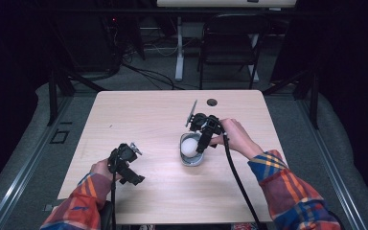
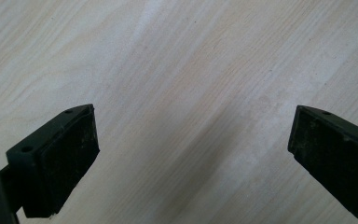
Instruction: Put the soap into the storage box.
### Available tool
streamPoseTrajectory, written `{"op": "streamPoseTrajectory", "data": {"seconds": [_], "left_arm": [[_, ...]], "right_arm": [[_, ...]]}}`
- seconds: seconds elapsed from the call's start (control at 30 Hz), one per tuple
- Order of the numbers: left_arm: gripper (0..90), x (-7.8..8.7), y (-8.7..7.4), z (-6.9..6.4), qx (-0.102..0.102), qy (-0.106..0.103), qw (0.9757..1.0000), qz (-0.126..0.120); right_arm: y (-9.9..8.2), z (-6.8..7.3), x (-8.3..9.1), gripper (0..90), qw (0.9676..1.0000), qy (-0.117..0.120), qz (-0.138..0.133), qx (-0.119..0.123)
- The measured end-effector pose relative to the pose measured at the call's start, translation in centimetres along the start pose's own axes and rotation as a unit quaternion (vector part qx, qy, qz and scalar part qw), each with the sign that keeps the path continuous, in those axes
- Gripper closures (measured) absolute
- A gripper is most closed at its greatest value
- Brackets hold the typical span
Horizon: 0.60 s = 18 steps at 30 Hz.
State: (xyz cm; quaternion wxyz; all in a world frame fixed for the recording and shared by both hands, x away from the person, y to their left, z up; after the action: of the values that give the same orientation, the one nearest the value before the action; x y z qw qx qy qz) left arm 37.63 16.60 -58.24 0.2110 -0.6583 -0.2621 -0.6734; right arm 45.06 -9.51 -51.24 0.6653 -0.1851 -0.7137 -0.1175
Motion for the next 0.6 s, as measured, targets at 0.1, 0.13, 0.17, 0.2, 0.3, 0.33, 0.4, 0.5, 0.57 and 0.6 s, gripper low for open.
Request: {"op": "streamPoseTrajectory", "data": {"seconds": [0.1,0.13,0.17,0.2,0.3,0.33,0.4,0.5,0.57,0.6], "left_arm": [[1.6,0.0,0.0,0.0,0.000,0.000,1.0000,0.001],[1.6,0.0,0.0,0.0,0.000,0.000,1.0000,0.001],[1.6,0.0,0.0,0.0,0.000,0.000,1.0000,0.001],[1.6,0.0,0.0,0.0,0.000,0.001,1.0000,0.000],[1.6,0.0,0.0,0.0,0.000,0.001,1.0000,0.000],[1.6,0.0,0.0,0.0,0.000,0.000,1.0000,0.000],[1.6,0.0,0.1,-0.1,-0.001,0.000,1.0000,0.000],[1.6,0.0,0.1,-0.1,0.000,0.000,1.0000,0.000],[1.6,-0.1,0.1,-0.1,0.000,0.000,1.0000,0.000],[1.6,0.0,0.1,-0.1,-0.002,0.001,1.0000,0.001]], "right_arm": [[-1.0,0.1,0.3,8.3,1.0000,-0.007,0.000,-0.004],[-1.4,0.1,0.3,6.4,0.9999,-0.012,0.002,-0.005],[-1.4,0.1,0.3,6.4,0.9999,-0.012,0.002,-0.005],[-2.2,0.0,0.3,1.8,0.9998,-0.018,0.003,-0.009],[-3.4,0.0,0.2,0.7,0.9996,-0.023,0.004,-0.015],[-3.8,0.0,0.2,0.2,0.9996,-0.023,0.005,-0.016],[-4.7,-0.1,0.0,0.0,0.9994,-0.027,0.007,-0.021],[-5.6,-0.1,-0.2,0.0,0.9993,-0.027,0.007,-0.025],[-6.9,-0.2,-0.4,0.0,0.9988,-0.033,0.010,-0.034],[-7.4,-0.3,-0.5,0.0,0.9987,-0.034,0.010,-0.036]]}}
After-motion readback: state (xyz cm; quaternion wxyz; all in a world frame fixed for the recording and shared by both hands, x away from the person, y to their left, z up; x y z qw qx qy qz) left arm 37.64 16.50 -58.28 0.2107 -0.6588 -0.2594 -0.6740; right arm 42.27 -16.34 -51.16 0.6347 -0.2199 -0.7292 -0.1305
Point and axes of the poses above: each handheld gripper's, and its own axes: x roughly backward along the jaws, y roughly out of its top, z roughly to its left, the point moved 6 cm from there along -x, roughly forward along the jaws, and after that the axes turned 15 degrees about z, right-handed, at the moved point
